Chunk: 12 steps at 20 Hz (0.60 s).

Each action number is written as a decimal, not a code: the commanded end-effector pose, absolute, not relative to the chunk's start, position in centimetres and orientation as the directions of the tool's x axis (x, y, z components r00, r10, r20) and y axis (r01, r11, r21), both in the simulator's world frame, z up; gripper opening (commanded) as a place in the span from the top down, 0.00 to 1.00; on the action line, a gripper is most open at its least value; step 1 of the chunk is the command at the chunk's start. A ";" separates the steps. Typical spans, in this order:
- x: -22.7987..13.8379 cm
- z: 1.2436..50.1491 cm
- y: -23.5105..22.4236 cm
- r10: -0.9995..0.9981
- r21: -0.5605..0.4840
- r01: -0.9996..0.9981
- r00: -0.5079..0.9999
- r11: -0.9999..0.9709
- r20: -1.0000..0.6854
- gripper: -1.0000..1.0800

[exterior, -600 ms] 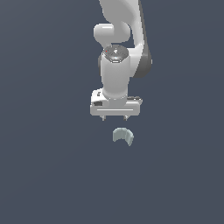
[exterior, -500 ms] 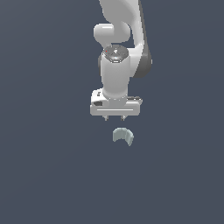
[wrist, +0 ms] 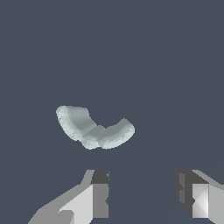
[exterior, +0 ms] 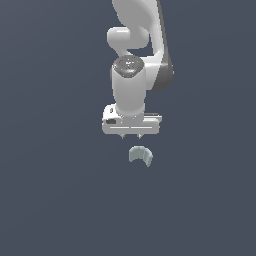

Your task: Pick up the object and move it to a goal position.

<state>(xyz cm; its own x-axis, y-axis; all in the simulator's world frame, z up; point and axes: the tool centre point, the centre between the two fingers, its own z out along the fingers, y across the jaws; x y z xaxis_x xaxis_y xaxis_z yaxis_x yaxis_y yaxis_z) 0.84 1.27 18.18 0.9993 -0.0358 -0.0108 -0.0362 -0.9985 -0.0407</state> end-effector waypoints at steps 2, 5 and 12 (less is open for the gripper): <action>1.1 17.9 1.2 -0.058 -0.064 -0.061 0.997 -0.996 -0.046 0.38; 1.4 17.5 1.2 -0.083 -0.088 -0.090 0.993 -0.992 -0.088 0.38; 2.2 16.3 1.0 -0.149 -0.155 -0.185 0.965 -0.970 -0.217 0.38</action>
<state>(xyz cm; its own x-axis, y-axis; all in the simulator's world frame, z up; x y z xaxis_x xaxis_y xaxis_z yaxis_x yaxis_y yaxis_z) 2.02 1.06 16.60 0.9731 -0.1355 -0.1865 -0.1629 -0.9766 -0.1403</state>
